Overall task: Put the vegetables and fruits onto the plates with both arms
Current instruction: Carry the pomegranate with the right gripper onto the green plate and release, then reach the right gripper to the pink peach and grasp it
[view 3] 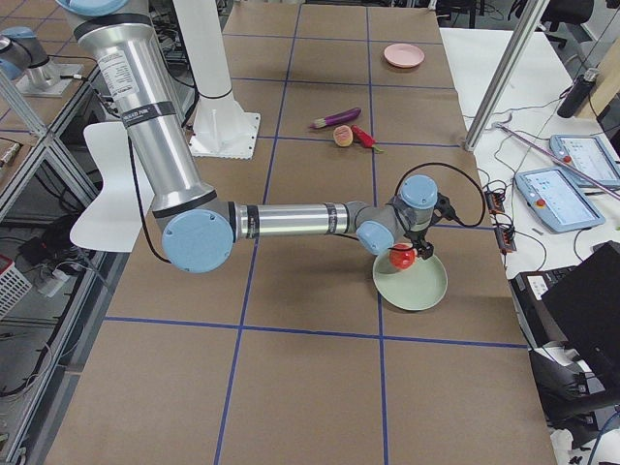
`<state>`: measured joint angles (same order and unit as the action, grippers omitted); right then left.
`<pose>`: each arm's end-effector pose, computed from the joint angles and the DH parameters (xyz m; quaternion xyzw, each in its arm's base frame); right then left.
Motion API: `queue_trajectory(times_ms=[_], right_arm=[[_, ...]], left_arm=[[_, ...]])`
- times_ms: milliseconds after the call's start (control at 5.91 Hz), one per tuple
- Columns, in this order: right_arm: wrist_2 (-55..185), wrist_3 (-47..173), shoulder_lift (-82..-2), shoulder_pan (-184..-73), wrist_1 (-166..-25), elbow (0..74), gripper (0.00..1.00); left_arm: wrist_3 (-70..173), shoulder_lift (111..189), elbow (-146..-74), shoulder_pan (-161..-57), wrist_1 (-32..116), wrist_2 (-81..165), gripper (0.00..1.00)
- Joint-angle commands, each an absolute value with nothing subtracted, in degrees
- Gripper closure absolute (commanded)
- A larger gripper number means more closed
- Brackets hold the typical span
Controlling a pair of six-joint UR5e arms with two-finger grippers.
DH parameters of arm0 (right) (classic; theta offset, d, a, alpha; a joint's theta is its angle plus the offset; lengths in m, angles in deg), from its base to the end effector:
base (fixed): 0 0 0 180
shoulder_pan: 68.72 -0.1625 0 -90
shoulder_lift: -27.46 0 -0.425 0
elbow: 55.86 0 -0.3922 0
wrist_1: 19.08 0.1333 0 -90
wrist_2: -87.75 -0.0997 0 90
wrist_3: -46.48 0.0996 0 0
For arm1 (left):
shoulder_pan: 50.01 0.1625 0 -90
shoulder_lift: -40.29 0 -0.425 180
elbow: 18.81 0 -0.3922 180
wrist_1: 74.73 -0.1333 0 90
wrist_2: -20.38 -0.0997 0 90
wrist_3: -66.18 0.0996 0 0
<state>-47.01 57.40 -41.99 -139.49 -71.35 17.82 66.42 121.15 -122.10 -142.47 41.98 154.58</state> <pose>-0.1583 -0.6456 0.5175 0.2272 -0.4294 -0.1985 0.8512 -0.0829 -0.4427 0.5639 0.2550 0.3568 0.0828 0.8949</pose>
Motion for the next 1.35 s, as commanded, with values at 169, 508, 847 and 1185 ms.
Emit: queue_trajectory(times_ms=[169,508,847,1185], right_arm=[[-47.5,81.2,-33.7,-130.8,-71.9,28.6,0.01],[-28.4,96.3,-25.4,-115.7,-78.4,31.3,0.01],[-11.6,99.6,-14.4,-103.9,-102.3,30.9,0.01],[-11.4,103.3,-14.0,-99.4,-108.1,29.8,0.01]], left_arm=[[66.0,121.2,-122.2,-142.5,42.0,154.6,0.0],[66.0,121.2,-122.2,-142.3,42.0,154.6,0.0],[65.9,121.2,-122.0,-142.2,41.8,155.8,0.0],[66.0,120.9,-121.6,-142.2,41.9,156.1,0.0]])
